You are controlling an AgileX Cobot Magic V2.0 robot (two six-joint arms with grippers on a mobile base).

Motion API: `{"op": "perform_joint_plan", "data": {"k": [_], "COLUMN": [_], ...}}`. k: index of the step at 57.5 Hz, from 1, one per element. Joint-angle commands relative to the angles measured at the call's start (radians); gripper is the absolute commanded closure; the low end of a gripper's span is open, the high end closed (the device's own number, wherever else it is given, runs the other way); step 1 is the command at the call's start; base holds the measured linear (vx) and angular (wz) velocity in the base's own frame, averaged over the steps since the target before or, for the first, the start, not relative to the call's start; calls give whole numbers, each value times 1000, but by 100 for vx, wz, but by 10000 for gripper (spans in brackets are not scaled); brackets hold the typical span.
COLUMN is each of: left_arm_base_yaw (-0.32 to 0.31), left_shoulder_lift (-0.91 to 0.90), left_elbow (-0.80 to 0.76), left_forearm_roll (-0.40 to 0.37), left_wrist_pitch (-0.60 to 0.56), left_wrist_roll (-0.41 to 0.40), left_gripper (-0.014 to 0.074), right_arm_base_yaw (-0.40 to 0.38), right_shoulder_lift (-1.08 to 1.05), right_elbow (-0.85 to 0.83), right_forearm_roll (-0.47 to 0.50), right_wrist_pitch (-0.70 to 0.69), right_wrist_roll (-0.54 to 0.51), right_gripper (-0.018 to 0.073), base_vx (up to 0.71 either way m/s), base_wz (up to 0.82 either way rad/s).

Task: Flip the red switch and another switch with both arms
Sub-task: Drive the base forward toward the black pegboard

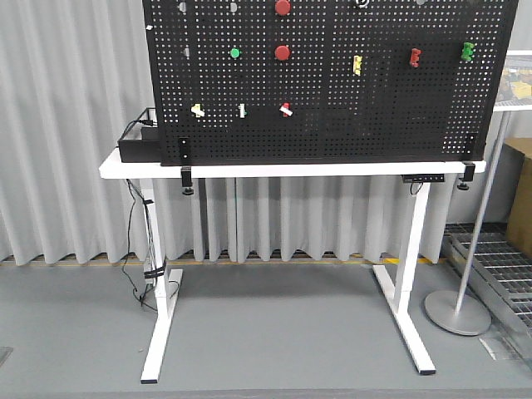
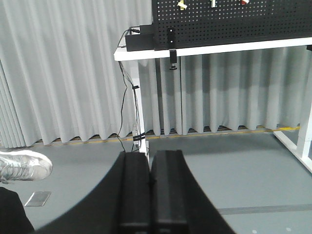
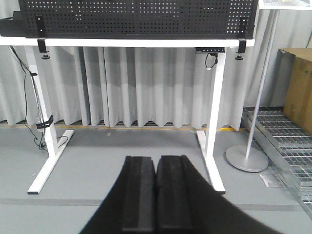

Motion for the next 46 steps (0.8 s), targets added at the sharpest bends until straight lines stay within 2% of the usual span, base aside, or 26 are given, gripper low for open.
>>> {"op": "perform_joint_plan", "data": {"k": [1, 46], "left_arm_base_yaw": [2, 2], "left_shoulder_lift": [-19, -19], "left_elbow": [18, 18], "left_forearm_roll": [-8, -8], "left_wrist_pitch": [-76, -76], "left_wrist_roll": [-10, -10], "left_gripper": [594, 594], "right_arm_base_yaw": [0, 0], "right_shoulder_lift": [-11, -11], "right_elbow": [5, 5], "right_forearm_roll": [-10, -10], "right_wrist_pitch": [-81, -81], "right_wrist_roll": [-7, -7], "right_gripper": [566, 566], "base_vx": [0, 0], "base_wz": [0, -1]}}
